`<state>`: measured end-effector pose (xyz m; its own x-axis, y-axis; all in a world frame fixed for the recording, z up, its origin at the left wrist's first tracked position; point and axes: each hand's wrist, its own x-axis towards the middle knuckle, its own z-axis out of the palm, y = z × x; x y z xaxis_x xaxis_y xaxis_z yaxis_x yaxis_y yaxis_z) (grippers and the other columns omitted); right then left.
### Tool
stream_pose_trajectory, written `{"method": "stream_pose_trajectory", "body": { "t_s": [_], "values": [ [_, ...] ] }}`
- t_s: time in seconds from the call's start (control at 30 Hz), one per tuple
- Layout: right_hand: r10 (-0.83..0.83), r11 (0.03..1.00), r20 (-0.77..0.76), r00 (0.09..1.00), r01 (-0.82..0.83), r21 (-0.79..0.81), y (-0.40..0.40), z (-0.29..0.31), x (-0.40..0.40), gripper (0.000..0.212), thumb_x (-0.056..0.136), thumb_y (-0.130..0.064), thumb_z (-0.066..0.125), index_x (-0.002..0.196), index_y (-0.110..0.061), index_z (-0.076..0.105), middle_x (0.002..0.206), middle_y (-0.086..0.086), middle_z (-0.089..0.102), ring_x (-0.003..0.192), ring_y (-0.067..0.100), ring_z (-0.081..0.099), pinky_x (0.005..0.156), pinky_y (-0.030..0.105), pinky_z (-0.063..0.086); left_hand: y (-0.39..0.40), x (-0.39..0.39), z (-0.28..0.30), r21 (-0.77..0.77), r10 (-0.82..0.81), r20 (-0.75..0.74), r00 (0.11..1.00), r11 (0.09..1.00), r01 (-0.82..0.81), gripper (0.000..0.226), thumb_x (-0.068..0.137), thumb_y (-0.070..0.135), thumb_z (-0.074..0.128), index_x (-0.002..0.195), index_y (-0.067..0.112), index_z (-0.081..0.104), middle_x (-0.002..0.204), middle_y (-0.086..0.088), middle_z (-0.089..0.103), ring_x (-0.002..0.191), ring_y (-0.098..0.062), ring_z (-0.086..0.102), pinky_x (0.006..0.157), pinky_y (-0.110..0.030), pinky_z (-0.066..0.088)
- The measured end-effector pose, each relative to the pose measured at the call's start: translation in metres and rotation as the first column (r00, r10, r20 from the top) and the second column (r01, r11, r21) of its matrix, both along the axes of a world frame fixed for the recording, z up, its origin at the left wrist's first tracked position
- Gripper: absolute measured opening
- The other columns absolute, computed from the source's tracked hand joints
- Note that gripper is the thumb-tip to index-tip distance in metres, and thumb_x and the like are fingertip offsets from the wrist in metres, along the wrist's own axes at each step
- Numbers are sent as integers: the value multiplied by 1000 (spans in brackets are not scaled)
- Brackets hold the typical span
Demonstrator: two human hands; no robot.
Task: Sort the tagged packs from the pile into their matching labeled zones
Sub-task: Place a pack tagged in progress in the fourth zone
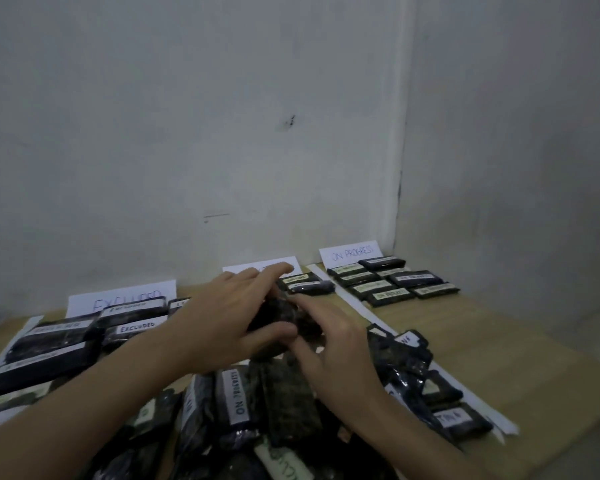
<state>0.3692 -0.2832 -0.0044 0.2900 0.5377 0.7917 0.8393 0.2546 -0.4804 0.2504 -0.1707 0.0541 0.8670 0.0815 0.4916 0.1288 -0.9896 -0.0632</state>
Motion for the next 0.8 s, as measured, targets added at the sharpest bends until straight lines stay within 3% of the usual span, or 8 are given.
{"method": "stream_pose_trajectory", "body": {
  "t_s": [0.1,0.17,0.27,0.4,0.57,0.67,0.8],
  "values": [
    [-24,1000,-151,988,24,1,-11,8,31,28,82,-17,68,106,-32,65,92,-14,67,87,-2,59,74,5,43,-3,26,-1,-30,22,40,999,999,-20,82,74,77,20,138,26,28,124,5,55,111,-15,49,88,-25,32],
    [-47,999,-302,952,44,-15,-17,11,62,29,83,-19,68,104,-38,61,92,-17,66,88,-1,63,78,14,51,-2,47,-4,-53,35,28,999,998,-33,80,75,72,20,140,25,25,134,5,50,117,-15,46,91,-25,30],
    [-118,992,-520,846,120,-30,-25,11,119,25,81,-21,69,101,-30,57,95,-6,67,87,10,67,78,36,57,-1,82,-13,-33,15,-41,999,999,-16,76,78,65,16,143,25,20,144,6,39,124,-12,40,93,-23,28],
    [-256,963,-663,704,245,-112,-25,-1,197,19,83,-20,68,97,-23,56,96,5,67,87,21,67,78,44,57,1,128,-31,-4,36,-166,986,999,-37,82,75,65,5,147,26,7,154,7,20,139,-9,23,109,-26,19],
    [-530,845,-648,546,405,-350,-12,-36,273,21,78,-26,73,94,-16,64,103,11,66,93,29,64,87,47,53,7,161,-49,-8,53,-295,954,998,-58,72,84,57,13,148,25,7,156,8,15,142,-8,15,114,-28,12],
    [-623,782,-594,509,380,-494,-4,-50,290,31,81,-27,71,103,-6,67,111,14,65,104,30,59,96,42,46,15,168,-54,-35,58,-333,941,997,-74,65,89,56,16,147,27,7,156,9,15,142,-7,14,114,-27,11],
    [-650,753,-568,504,326,-572,7,-63,304,36,83,-28,69,108,-3,66,114,15,64,105,29,58,93,37,46,27,172,-59,-92,59,-345,937,991,-96,74,81,64,7,146,30,11,155,10,19,141,-7,17,114,-28,15]
  ]
}}
